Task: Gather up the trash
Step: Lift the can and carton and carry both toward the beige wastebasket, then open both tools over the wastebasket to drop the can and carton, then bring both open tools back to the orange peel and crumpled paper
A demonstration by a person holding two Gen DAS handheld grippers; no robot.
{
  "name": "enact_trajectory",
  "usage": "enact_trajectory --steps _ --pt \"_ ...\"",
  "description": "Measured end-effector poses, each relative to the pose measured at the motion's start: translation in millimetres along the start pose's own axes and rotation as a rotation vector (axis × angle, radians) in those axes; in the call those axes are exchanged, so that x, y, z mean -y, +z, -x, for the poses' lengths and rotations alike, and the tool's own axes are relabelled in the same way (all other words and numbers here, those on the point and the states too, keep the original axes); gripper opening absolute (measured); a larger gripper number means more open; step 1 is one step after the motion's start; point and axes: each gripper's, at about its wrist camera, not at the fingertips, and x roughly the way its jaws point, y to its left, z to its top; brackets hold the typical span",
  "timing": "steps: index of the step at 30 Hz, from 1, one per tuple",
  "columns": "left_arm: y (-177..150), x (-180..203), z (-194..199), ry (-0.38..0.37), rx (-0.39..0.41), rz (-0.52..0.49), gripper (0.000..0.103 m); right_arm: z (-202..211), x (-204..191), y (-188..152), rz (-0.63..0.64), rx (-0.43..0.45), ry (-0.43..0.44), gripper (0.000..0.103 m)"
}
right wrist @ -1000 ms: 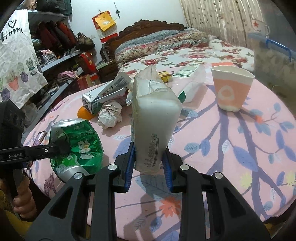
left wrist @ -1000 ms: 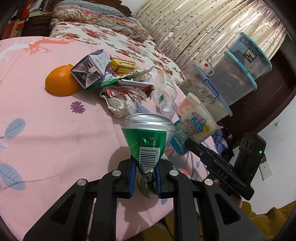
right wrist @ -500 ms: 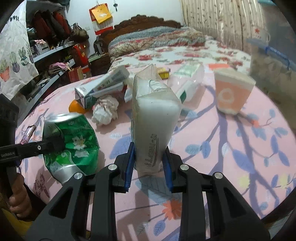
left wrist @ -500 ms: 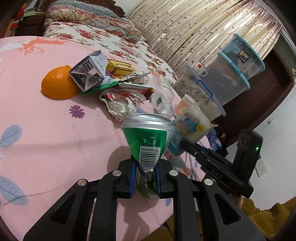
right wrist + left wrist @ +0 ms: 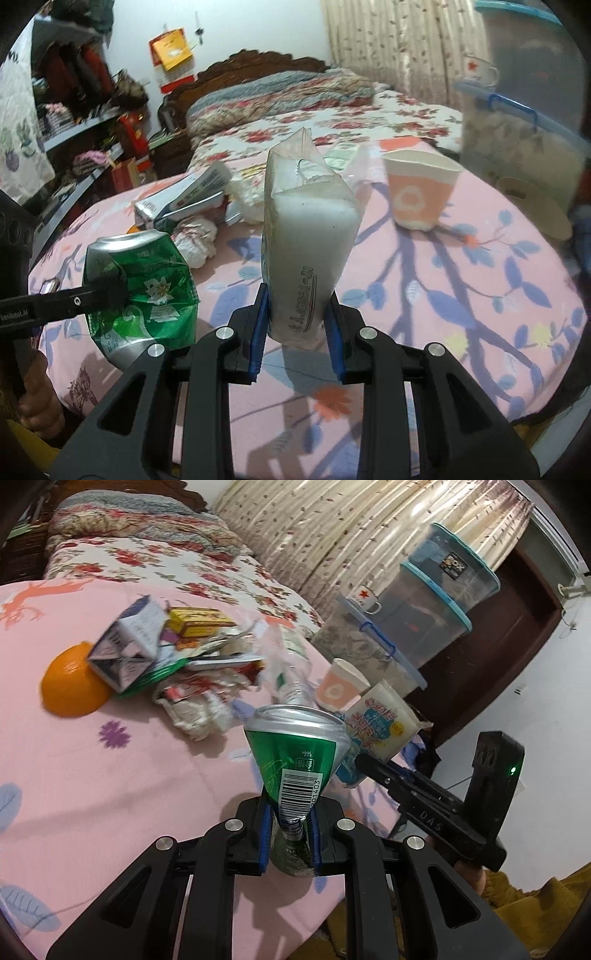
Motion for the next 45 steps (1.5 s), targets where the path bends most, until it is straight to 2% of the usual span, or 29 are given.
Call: enact_trajectory --steps 7,12,16,19,22,25,27,28,29,30,31,32,34,36,38,42,43,45 --pt "25 48 -35 -0.028 -0.059 -0.079 0.014 10 56 0 -0.090 0.039 -0.038 0.031" --pt "53 99 -77 -0.061 -0.123 -0.125 0.014 22 130 3 -0.171 0.116 -0.098 0.031" --pt "91 163 -141 -0.074 -0.192 -0.223 0.014 27 212 13 -0.246 0.172 -0.178 0.031" --pt "131 217 -208 -0.103 -0.237 -0.288 0.014 23 271 27 -0.307 0.190 -0.210 0.031" --pt "164 257 -268 -0.113 -0.239 -0.358 0.014 10 326 48 -0.346 0.195 -0.241 0.031" --pt "197 281 -344 -0.094 -0.247 -0.380 0.014 -13 369 67 -0.357 0.164 -0.264 0.031" --pt "209 288 -382 -0.075 -0.242 -0.378 0.015 -28 391 77 -0.381 0.135 -0.259 0.034" --pt "214 291 -406 -0.054 -0.245 -0.382 0.032 -38 400 81 -0.388 0.119 -0.252 0.035" --pt "216 291 -427 -0.010 -0.255 -0.381 0.050 -47 409 83 -0.395 0.103 -0.250 0.043" --pt "217 289 -444 0.039 -0.259 -0.377 0.074 -54 418 85 -0.411 0.085 -0.248 0.052" --pt "218 288 -459 0.082 -0.253 -0.373 0.069 -56 423 85 -0.435 0.095 -0.253 0.064" --pt "217 286 -467 0.093 -0.267 -0.371 0.067 -53 427 83 -0.458 0.123 -0.258 0.065" --pt "215 284 -469 0.084 -0.295 -0.356 0.066 -49 430 80 -0.463 0.140 -0.252 0.065" --pt "213 282 -451 0.055 -0.269 -0.353 0.066 -39 427 74 -0.475 0.177 -0.262 0.064" --pt "210 282 -418 0.013 -0.236 -0.358 0.066 -30 423 67 -0.508 0.202 -0.236 0.062" --pt "195 267 -327 -0.106 -0.176 -0.334 0.067 -20 398 56 -0.535 0.228 -0.133 0.055" --pt "190 255 -298 -0.115 -0.147 -0.340 0.067 -20 390 55 -0.531 0.227 -0.108 0.053" --pt "180 225 -237 -0.075 -0.074 -0.348 0.067 -20 371 53 -0.524 0.221 -0.053 0.051"
